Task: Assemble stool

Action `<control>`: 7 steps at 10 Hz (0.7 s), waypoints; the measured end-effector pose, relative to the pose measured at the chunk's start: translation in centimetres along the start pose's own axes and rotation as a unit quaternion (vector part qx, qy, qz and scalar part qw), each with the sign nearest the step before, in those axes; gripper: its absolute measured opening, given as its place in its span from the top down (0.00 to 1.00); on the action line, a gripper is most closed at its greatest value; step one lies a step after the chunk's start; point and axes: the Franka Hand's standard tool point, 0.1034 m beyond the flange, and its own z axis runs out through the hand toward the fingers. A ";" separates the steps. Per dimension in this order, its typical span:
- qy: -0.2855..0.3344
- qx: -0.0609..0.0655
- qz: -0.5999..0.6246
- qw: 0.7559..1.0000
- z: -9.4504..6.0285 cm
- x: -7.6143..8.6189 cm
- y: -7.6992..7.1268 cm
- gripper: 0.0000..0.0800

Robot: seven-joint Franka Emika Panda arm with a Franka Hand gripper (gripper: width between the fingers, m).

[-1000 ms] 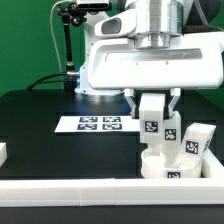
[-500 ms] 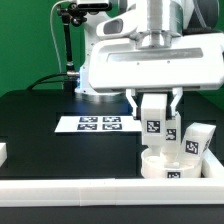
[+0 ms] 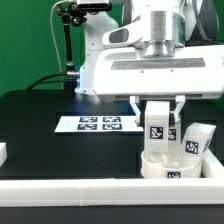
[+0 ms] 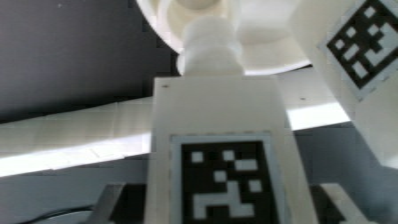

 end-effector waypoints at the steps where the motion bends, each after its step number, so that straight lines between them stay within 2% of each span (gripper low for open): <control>1: -0.001 0.000 -0.001 1.000 0.0 -0.2 -0.1 0.58; 7: -0.004 -0.002 -0.007 1.000 0.1 -0.6 0.1 0.58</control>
Offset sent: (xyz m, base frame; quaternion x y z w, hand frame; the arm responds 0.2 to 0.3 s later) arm 0.0000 0.0000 0.0000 0.0000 0.0000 0.0000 1.0000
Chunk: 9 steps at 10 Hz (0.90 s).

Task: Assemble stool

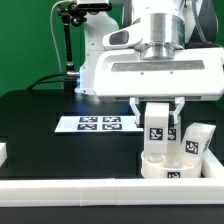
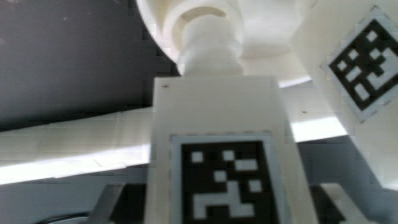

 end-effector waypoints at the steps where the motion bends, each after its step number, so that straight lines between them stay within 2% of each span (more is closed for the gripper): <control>1: 0.000 -0.001 -0.006 1.000 0.0 -0.2 0.2 0.58; 3: 0.000 0.000 -0.009 1.000 0.0 -0.6 -0.2 0.58; 9: -0.002 -0.003 -0.014 1.000 0.6 -0.9 0.1 0.58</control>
Offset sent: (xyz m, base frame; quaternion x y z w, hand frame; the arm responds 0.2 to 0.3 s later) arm -0.0089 0.0035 -0.0013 0.0023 0.0061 0.0023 1.0000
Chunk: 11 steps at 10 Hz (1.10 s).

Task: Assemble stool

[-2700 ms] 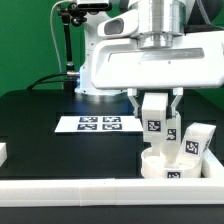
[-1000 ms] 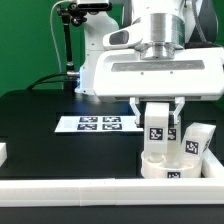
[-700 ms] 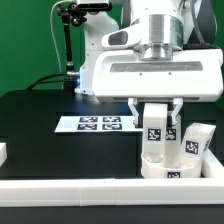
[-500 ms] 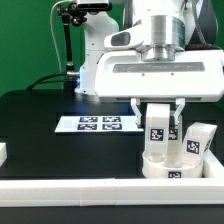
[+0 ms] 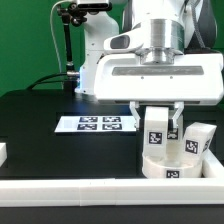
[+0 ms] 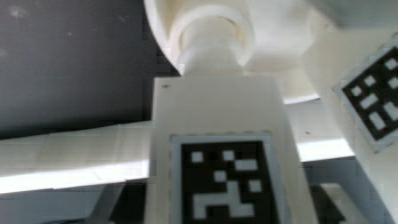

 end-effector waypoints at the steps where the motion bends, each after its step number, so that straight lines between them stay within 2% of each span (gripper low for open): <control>1: -0.001 0.000 0.000 1.000 0.1 -0.1 0.0 0.58; 4: 0.013 0.002 -0.002 1.000 0.0 -0.4 -0.2 0.58; 11: 0.027 -0.002 0.018 0.999 -0.2 -0.6 0.1 0.58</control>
Offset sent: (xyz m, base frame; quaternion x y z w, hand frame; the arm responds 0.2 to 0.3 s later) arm -0.0139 0.0068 -0.0073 0.0112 0.0118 0.0161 0.9997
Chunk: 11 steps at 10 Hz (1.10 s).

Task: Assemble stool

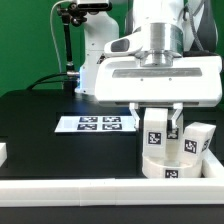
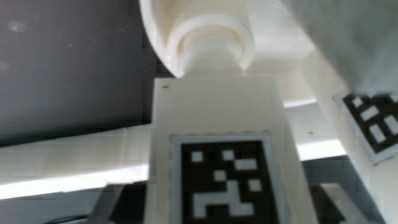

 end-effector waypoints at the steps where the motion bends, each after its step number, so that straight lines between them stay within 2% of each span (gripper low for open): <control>1: 0.000 0.000 -0.001 1.000 0.0 0.0 0.0 0.58; 6: 0.001 -0.002 0.023 1.000 -0.4 -0.4 -0.5 0.58; 11: 0.012 -0.004 0.019 1.000 -0.1 -0.4 -0.3 0.58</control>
Offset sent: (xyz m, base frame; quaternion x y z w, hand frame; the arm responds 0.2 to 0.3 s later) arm -0.0174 0.0157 -0.0039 0.0021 -0.0087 0.0487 0.9988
